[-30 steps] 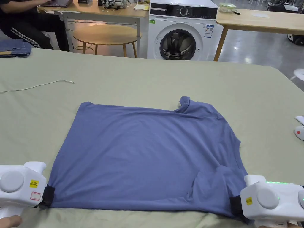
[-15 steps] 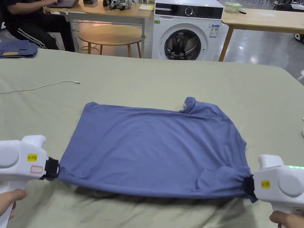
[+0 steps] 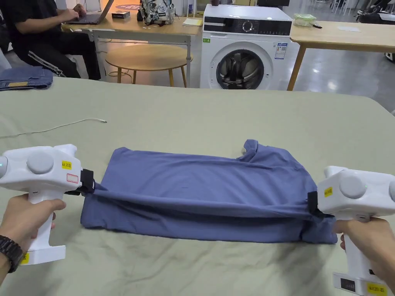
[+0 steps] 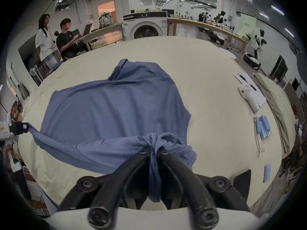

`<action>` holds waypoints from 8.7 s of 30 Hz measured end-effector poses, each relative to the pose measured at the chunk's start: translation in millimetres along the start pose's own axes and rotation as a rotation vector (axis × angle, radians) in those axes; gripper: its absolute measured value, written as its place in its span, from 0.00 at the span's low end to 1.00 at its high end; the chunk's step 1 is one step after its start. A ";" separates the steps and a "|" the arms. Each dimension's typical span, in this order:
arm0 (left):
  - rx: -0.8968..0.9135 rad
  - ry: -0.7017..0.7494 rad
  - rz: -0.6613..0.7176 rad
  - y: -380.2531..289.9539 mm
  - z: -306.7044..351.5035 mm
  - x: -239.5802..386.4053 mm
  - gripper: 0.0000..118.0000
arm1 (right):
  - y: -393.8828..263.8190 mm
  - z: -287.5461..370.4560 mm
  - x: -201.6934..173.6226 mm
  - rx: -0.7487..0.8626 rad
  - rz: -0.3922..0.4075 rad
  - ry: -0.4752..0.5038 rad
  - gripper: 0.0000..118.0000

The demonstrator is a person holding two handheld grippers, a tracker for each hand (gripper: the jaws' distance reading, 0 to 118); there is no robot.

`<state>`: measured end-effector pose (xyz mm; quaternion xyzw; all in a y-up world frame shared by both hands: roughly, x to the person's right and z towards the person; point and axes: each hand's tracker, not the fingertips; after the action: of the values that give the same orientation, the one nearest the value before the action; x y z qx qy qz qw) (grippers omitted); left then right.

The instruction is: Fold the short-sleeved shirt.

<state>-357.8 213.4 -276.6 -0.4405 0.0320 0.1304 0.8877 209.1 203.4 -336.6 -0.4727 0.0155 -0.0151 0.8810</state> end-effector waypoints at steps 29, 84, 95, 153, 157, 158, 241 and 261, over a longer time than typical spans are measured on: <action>0.225 -0.023 -0.006 -1.8 0.1 16.7 0.44 | 4.3 19.7 -39.7 0.420 0.052 -0.026 0.53; -0.152 0.086 -0.096 -51.2 -33.5 5.3 0.03 | -27.4 31.7 25.4 0.230 -0.004 -0.025 0.00; -0.111 0.052 -0.077 -50.0 -25.1 -0.2 0.03 | -11.9 -35.5 26.1 -0.031 0.060 -0.003 0.58; -0.197 0.090 -0.035 -146.0 15.4 -34.8 0.03 | -143.2 7.0 17.9 -0.143 0.172 -0.103 0.05; -0.175 0.081 -0.017 -133.1 30.0 -27.2 0.16 | -127.9 28.2 13.0 -0.117 0.158 -0.121 0.52; -0.147 0.098 -0.035 -127.6 34.6 -24.1 0.19 | -123.0 33.4 11.1 -0.086 0.161 -0.131 0.56; -0.074 0.029 -0.123 71.5 -82.4 -4.2 0.00 | 114.6 -135.5 4.9 -0.118 0.114 -0.042 0.62; -0.044 0.017 -0.060 53.3 -56.2 -6.9 0.00 | 96.8 -102.1 -4.4 -0.016 0.087 -0.033 0.00</action>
<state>-375.0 198.3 -350.9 -0.4616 0.0236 0.1003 0.8811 201.6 172.1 -473.7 -0.4788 0.0217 0.0311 0.8771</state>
